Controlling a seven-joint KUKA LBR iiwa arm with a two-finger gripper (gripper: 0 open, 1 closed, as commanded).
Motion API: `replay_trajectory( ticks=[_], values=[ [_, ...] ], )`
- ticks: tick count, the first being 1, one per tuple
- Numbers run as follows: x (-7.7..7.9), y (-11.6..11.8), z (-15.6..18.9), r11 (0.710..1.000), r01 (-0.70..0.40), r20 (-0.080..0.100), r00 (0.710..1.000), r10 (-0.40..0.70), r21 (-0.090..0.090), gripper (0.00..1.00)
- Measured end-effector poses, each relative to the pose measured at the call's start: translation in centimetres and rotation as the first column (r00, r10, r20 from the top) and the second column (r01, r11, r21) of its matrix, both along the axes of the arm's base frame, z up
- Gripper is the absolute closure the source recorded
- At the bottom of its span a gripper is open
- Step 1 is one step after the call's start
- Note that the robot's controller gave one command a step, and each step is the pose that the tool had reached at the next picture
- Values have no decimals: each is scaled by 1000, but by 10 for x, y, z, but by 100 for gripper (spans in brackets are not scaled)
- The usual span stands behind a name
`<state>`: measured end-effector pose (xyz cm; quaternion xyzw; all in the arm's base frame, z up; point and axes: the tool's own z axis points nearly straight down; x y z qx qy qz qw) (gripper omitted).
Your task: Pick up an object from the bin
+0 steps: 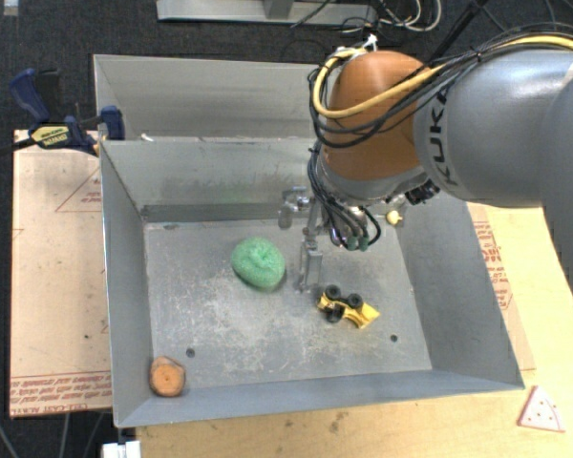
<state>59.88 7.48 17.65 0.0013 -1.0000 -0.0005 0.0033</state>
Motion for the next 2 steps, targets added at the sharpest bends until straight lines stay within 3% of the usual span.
replay_trajectory(
  ticks=[1,2],
  values=[
    [2,0,5,1000,2,8,1000,-2,1,0],
    [24,21,-42,1000,-10,15,1000,10,1,0]
  ],
)
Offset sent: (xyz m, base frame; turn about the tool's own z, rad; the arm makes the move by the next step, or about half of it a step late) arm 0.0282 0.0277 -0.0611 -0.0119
